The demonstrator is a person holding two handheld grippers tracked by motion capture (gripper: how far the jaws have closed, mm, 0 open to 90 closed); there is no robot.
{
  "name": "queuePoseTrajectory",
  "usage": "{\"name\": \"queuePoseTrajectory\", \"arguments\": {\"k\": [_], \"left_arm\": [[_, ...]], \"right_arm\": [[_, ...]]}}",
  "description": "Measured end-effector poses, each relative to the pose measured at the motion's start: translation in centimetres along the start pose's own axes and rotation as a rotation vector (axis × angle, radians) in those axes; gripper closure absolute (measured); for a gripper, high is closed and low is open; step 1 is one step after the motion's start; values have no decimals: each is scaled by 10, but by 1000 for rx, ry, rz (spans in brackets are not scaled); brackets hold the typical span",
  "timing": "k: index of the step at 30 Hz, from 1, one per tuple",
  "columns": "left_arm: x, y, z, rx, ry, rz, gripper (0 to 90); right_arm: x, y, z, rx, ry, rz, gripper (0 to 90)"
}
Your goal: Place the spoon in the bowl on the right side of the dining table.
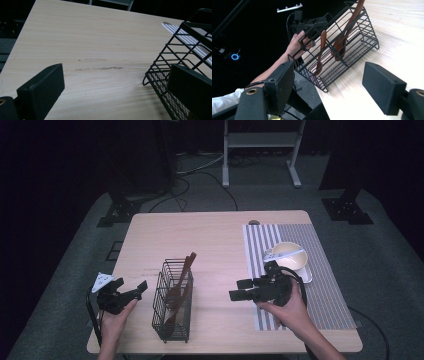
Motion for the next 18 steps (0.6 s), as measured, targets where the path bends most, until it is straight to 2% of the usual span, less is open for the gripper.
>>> {"name": "queuePoseTrajectory", "arguments": {"k": [18], "left_arm": [[0,0,0,2,-3,-2,2]], "right_arm": [[6,-31,18,55,9,22,244]]}}
Point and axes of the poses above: each handheld gripper's, and its own axes: y roughly backward along the jaws, z roughly out of its top, x roughly to its left, the point moved 1 cm from there along -y, roughly forward along the jaws, and after that the axes turned 1 degree about -z, right-handed, at the moved point
